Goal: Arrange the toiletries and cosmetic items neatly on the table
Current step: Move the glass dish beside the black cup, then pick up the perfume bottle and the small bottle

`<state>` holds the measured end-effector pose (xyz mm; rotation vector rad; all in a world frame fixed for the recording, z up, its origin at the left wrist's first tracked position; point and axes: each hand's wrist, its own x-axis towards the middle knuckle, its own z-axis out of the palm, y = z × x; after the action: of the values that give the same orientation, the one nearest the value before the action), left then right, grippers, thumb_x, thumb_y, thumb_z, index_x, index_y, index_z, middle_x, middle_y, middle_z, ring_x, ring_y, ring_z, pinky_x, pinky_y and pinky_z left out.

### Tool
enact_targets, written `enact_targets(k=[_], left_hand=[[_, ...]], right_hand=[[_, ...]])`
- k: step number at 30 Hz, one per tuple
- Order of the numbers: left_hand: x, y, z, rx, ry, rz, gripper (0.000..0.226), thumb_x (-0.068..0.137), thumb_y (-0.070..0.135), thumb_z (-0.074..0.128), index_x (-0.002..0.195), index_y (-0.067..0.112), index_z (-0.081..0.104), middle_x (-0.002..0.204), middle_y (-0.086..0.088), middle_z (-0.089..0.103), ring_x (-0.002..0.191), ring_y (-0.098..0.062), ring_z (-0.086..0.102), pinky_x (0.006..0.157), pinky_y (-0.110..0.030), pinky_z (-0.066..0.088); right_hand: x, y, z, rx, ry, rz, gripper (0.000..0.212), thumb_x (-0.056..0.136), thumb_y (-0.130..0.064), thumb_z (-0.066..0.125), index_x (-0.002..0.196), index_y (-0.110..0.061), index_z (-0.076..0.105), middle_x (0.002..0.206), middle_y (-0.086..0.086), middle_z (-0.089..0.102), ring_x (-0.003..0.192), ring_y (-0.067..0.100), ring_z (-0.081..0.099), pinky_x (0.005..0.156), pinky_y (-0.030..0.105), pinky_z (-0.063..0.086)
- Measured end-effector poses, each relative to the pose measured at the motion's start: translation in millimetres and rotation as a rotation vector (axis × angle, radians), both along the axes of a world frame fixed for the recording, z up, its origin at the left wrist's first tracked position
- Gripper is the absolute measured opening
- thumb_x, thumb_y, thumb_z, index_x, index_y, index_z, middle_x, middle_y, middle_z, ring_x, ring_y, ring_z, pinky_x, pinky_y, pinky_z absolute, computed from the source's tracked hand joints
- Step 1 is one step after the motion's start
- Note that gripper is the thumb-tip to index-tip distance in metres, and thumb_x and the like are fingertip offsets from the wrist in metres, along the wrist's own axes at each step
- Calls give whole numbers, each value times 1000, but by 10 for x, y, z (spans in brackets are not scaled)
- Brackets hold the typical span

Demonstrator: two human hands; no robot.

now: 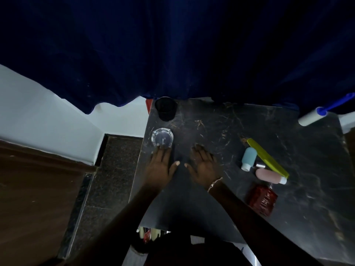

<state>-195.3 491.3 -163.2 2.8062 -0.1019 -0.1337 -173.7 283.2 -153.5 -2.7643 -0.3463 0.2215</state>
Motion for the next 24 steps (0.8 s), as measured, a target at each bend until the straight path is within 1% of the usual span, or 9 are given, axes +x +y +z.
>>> enact_targets(k=[3, 5, 8, 10, 12, 16, 19, 23, 24], left_hand=[[-139, -293, -21, -52, 43, -51, 73, 103, 63, 25, 163, 21, 18, 171, -5, 14, 159, -24, 7, 128, -50, 16], [-206, -503, -20, -34, 63, -96, 74, 104, 63, 22, 163, 21, 14, 172, -5, 10, 159, -22, 1, 129, -48, 12], [-255, -798, -40, -25, 80, -160, 72, 105, 61, 26, 163, 20, 13, 172, -5, 5, 159, -21, -4, 129, -49, 11], [-273, -1038, -46, -19, 75, -206, 72, 105, 61, 27, 163, 20, 16, 172, -6, 6, 159, -22, -2, 129, -49, 13], [-285, -1265, -48, -8, 65, -232, 72, 105, 62, 26, 162, 19, 19, 172, -7, 11, 159, -23, 3, 128, -48, 15], [-318, -1701, -34, 19, 31, -294, 71, 104, 61, 29, 161, 18, 26, 170, -9, 17, 158, -25, 11, 126, -47, 20], [-316, -2008, -35, 7, 59, -324, 71, 103, 62, 28, 161, 20, 25, 170, -8, 18, 158, -26, 13, 126, -50, 24], [-322, -2351, -27, 4, 41, -356, 71, 104, 60, 30, 162, 20, 23, 170, -8, 18, 158, -26, 14, 125, -48, 22], [-316, -2429, -15, 0, 35, -363, 70, 104, 59, 31, 161, 20, 24, 169, -9, 22, 157, -27, 19, 124, -47, 25]], right_hand=[[-210, -261, 38, -6, -40, -6, 68, 94, -55, 43, 148, -15, 33, 156, 8, 33, 144, 25, 32, 110, 44, 33], [-331, -468, 51, -10, -48, -42, 68, 94, -55, 44, 148, -15, 34, 156, 9, 33, 144, 25, 31, 109, 44, 34], [-457, -765, 77, -17, -41, -93, 69, 94, -53, 46, 149, -15, 33, 157, 10, 32, 146, 24, 28, 110, 45, 33], [-531, -989, 88, -23, -57, -113, 68, 94, -51, 48, 147, -12, 36, 155, 11, 35, 145, 26, 30, 111, 47, 35], [-613, -1198, 106, -37, -82, -148, 67, 93, -51, 50, 146, -12, 39, 153, 11, 38, 144, 27, 32, 111, 47, 36], [-777, -1621, 118, -57, -89, -219, 69, 91, -49, 55, 147, -13, 37, 154, 10, 37, 143, 28, 33, 110, 47, 36], [-855, -1911, 118, -64, -73, -289, 69, 90, -51, 54, 146, -14, 39, 152, 9, 41, 141, 26, 37, 105, 46, 41], [-934, -2239, 108, -54, -51, -345, 66, 88, -49, 54, 144, -16, 42, 150, 8, 43, 139, 27, 39, 101, 42, 40], [-947, -2321, 98, -46, -49, -368, 64, 88, -47, 56, 143, -15, 44, 149, 9, 44, 138, 27, 40, 101, 42, 40]])
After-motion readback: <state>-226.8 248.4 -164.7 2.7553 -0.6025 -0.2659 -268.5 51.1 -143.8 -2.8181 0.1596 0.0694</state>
